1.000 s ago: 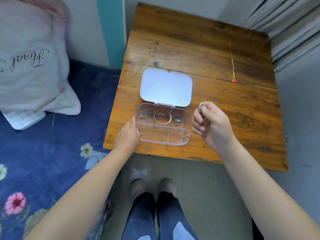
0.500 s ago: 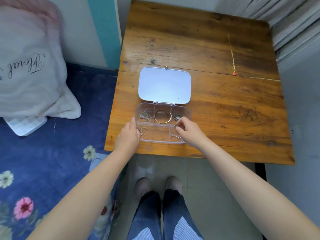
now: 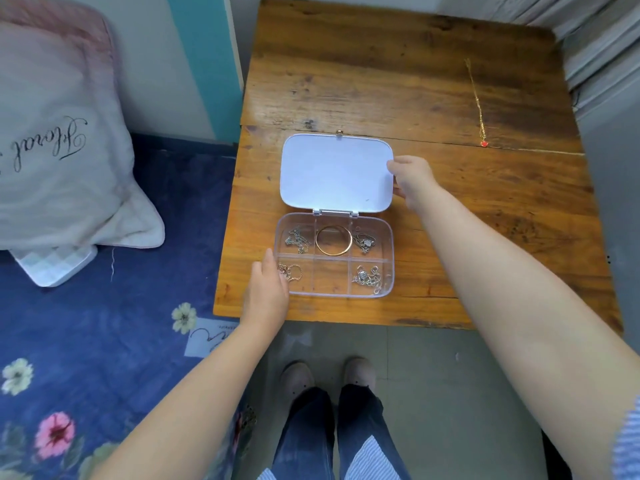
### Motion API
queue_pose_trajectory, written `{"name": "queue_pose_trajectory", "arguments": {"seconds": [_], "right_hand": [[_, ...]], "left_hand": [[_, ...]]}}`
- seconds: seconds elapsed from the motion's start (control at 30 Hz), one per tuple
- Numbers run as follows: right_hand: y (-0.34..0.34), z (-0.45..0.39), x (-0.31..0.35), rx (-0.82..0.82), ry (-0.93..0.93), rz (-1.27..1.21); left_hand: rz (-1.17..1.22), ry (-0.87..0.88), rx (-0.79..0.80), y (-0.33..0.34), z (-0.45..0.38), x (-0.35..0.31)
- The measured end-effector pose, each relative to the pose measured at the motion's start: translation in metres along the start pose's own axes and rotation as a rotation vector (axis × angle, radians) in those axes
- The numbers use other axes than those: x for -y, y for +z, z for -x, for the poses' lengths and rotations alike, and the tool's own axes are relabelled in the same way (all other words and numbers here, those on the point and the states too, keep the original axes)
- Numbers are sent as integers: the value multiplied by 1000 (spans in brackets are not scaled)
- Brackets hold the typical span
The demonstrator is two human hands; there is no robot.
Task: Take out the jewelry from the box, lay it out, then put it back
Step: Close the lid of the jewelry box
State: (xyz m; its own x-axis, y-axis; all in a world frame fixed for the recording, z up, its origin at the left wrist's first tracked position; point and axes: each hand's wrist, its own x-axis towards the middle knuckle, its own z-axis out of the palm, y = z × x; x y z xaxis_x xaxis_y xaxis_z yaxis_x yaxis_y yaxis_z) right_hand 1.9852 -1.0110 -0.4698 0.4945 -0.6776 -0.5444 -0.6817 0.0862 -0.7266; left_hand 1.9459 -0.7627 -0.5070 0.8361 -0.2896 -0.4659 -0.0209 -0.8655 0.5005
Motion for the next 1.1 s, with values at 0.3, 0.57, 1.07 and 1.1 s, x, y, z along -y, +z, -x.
{"name": "queue_pose_trajectory", "arguments": {"seconds": [0.3,0.57,1.07,1.1], "right_hand": [[-51,76,-38,68,-450,52],[-39,127,-116,264,-352,498],[6,51,-37,74,-221,85],[7,37,-25,80,-233,102]], "left_hand": [[414,-104,-48,-12,11,-2],[502,-239,80,-30,8,-23],[304,-81,-131,-52,-72,-76],[297,-88,-138,-55,-86,-83]]}}
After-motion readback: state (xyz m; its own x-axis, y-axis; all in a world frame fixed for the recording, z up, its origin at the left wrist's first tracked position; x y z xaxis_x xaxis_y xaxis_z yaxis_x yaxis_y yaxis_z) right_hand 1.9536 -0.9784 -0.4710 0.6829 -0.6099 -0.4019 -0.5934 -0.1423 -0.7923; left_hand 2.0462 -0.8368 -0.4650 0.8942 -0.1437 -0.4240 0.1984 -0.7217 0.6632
